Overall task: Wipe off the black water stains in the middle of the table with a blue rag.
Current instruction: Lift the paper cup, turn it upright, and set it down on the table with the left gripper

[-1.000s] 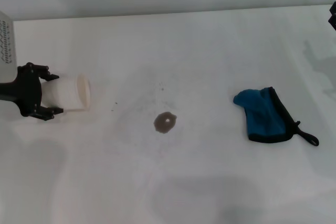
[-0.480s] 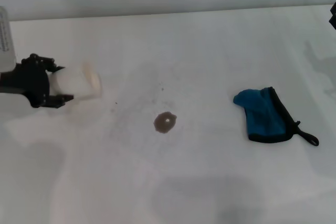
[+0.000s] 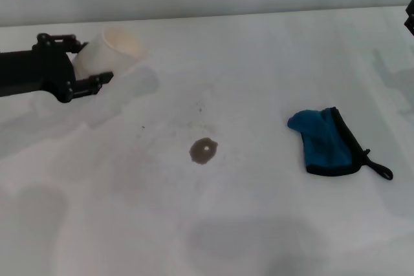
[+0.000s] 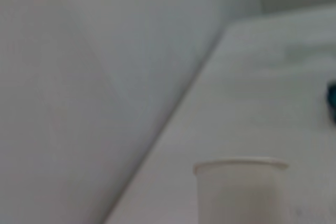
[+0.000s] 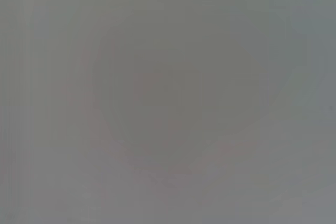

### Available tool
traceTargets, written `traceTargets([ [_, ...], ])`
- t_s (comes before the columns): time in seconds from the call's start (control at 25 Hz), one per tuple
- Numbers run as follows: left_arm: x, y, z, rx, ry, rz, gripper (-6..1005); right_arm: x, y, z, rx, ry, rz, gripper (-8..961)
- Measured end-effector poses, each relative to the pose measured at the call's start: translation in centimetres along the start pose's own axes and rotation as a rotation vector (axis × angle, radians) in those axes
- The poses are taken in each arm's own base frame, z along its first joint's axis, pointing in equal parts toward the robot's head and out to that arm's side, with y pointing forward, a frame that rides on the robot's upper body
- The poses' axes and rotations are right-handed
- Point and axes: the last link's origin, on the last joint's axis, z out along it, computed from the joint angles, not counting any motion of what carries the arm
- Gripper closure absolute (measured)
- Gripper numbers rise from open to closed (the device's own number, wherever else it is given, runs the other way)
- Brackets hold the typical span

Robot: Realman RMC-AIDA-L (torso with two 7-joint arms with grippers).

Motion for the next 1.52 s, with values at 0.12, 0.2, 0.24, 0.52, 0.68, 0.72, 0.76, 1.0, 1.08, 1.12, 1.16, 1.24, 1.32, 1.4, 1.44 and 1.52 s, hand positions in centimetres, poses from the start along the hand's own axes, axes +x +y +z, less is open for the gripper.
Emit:
traceTargets([
  [0.12,-0.2,0.5,0.0,0.033,0.065,-0.047,427,-0.1,0.0,0.1,-0.008,0.0,-0.007,83],
  [0.2,-0.4,0.8,-0.2,0.066,0.116,-0.087,432,-0.1,0.0,0.1,-0.012,0.0,-0.01,83],
  [0.24,-0.6,1.0,-0.3,0.087,0.143,-0.109,435,-0.1,0.1,0.1,-0.015,0.001,-0.011,83],
  [0.52,-2.6,3.4,-1.0,0.196,0.268,-0.215,454,-0.1,-0.1,0.2,-0.017,0.005,-0.02,83],
  [0.68,-3.8,5.3,-0.8,0.229,0.296,-0.263,458,-0.3,-0.2,0.3,-0.016,0.001,-0.026,83],
  [0.72,-3.8,5.3,-0.8,0.229,0.296,-0.263,458,-0.3,-0.3,0.2,-0.015,0.001,-0.027,83],
  [0.76,-4.2,6.0,-0.6,0.234,0.299,-0.292,458,-0.2,-0.3,0.2,-0.015,0.002,-0.027,83],
  [1.0,-5.9,8.6,0.4,0.259,0.262,-0.342,455,-0.1,-0.5,-0.1,-0.009,0.007,-0.028,83],
  [1.08,-6.4,9.4,0.8,0.268,0.243,-0.358,465,0.0,-0.5,-0.3,-0.009,0.01,-0.029,83],
  [1.12,-6.7,9.7,0.9,0.273,0.232,-0.361,470,0.0,-0.5,-0.3,-0.01,0.011,-0.03,83],
  [1.16,-6.9,10.1,1.0,0.277,0.222,-0.365,470,0.0,-0.6,-0.4,-0.01,0.012,-0.03,83],
  [1.24,-7.2,10.8,1.3,0.283,0.205,-0.365,469,0.0,-0.6,-0.4,-0.01,0.012,-0.031,83],
  [1.32,-7.5,11.5,1.6,0.284,0.19,-0.357,469,0.0,-0.7,-0.5,-0.009,0.012,-0.032,83],
  [1.4,-7.8,11.9,1.7,0.288,0.175,-0.349,469,0.0,-0.7,-0.5,-0.009,0.012,-0.032,83],
  [1.44,-7.9,12.0,1.7,0.29,0.168,-0.344,469,0.0,-0.7,-0.5,-0.008,0.012,-0.032,83],
  [1.52,-8.1,12.3,1.9,0.293,0.148,-0.329,469,0.0,-0.7,-0.5,-0.009,0.012,-0.032,83],
])
